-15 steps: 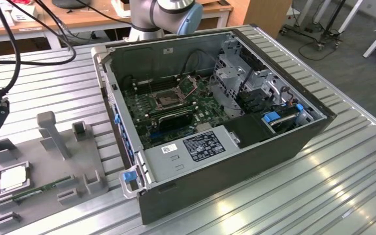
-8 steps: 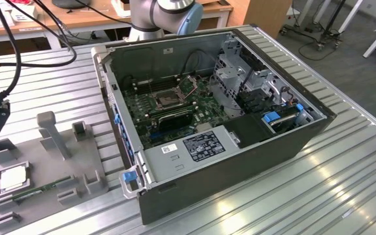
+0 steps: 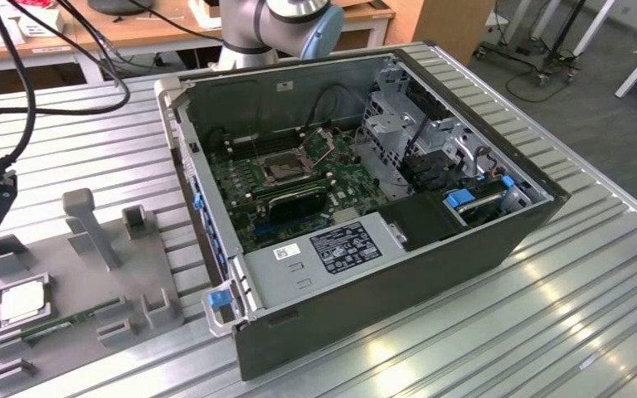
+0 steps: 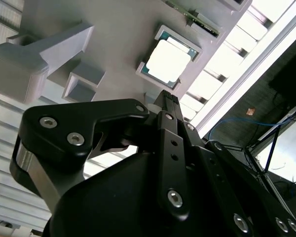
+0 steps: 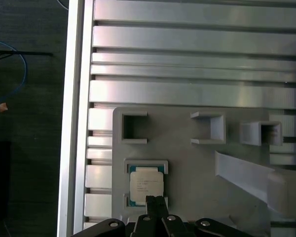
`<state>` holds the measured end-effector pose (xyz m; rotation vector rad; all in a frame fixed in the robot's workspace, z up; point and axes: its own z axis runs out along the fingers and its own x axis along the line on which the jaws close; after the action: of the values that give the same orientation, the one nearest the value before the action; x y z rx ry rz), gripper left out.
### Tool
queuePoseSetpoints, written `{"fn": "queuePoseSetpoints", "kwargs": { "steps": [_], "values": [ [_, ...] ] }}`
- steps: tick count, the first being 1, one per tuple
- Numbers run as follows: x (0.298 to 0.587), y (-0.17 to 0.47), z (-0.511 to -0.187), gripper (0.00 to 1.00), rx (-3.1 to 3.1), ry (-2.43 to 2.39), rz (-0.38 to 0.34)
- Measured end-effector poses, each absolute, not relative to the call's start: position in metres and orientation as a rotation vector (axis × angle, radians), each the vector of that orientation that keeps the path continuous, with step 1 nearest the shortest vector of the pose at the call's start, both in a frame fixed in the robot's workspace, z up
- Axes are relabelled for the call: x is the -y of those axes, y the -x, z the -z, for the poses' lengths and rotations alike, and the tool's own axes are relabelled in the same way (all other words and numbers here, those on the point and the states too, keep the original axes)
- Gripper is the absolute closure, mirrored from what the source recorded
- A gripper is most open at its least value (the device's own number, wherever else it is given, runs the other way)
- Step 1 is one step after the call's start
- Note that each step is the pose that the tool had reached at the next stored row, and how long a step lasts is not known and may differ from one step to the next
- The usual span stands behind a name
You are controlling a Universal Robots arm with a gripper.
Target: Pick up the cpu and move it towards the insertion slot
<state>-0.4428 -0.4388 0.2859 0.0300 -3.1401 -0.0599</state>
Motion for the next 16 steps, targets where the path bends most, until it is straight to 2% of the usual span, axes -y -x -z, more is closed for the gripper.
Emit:
{"fn": "queuePoseSetpoints", "kwargs": {
  "steps": [16],
  "values": [
    [0.4399, 0.4428, -0.2788, 0.89, 3.140, -0.030, 0.060]
  ]
}}
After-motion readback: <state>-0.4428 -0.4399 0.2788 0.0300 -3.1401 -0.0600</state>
